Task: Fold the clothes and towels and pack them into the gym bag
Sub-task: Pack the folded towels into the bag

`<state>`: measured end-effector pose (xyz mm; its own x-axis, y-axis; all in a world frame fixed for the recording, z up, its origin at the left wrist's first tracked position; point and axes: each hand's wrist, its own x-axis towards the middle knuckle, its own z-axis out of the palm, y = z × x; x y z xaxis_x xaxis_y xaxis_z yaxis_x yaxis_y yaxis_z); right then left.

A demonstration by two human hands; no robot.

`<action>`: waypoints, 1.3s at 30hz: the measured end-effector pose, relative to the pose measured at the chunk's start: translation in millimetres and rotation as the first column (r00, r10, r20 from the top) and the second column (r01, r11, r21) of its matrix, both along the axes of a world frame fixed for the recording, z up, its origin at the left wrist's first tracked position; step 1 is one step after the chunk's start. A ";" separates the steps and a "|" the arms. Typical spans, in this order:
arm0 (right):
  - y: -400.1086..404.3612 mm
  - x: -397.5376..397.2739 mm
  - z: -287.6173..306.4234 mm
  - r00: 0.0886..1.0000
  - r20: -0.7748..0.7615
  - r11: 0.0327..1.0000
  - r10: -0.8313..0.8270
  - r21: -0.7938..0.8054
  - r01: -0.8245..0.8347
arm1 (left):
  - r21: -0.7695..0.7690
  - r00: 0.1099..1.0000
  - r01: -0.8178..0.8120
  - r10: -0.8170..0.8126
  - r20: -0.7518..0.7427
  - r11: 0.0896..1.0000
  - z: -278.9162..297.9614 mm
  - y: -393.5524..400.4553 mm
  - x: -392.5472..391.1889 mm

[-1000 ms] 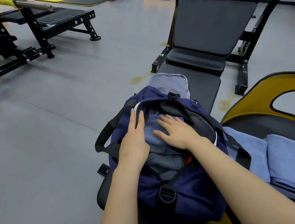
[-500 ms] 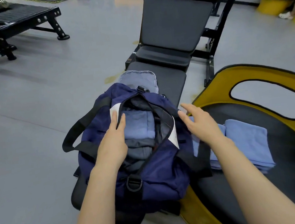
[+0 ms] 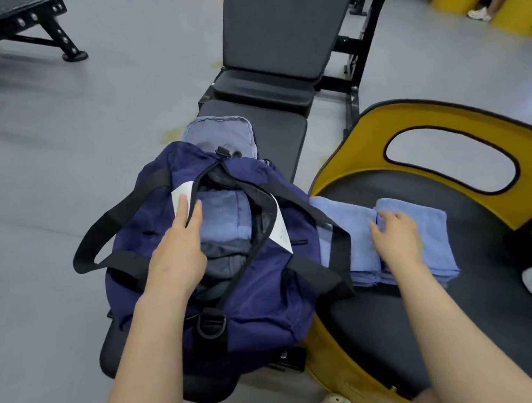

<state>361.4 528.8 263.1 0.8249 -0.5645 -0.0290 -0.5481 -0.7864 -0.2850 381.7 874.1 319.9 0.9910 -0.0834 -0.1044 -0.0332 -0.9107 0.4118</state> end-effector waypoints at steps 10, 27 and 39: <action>-19.4 -3.6 -13.6 0.991 -0.091 0.994 -0.094 -0.056 0.089 | 0.021 1.000 0.007 -0.007 0.010 1.000 -2.1 0.9 1.6; 45.6 -2.4 36.5 0.975 0.172 0.986 0.142 -0.111 -0.125 | 0.027 1.000 0.012 -0.012 -0.021 1.000 2.6 0.0 -1.1; 25.5 -8.1 21.1 0.943 0.331 0.892 -0.023 0.433 -0.130 | 0.043 0.999 0.017 -0.016 -0.037 0.999 0.8 -1.5 0.4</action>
<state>353.3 554.3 284.2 0.8606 -0.5093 0.0040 -0.3278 -0.5599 -0.7609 382.1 872.6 320.7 0.9850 -0.0942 -0.1449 -0.0337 -0.9271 0.3734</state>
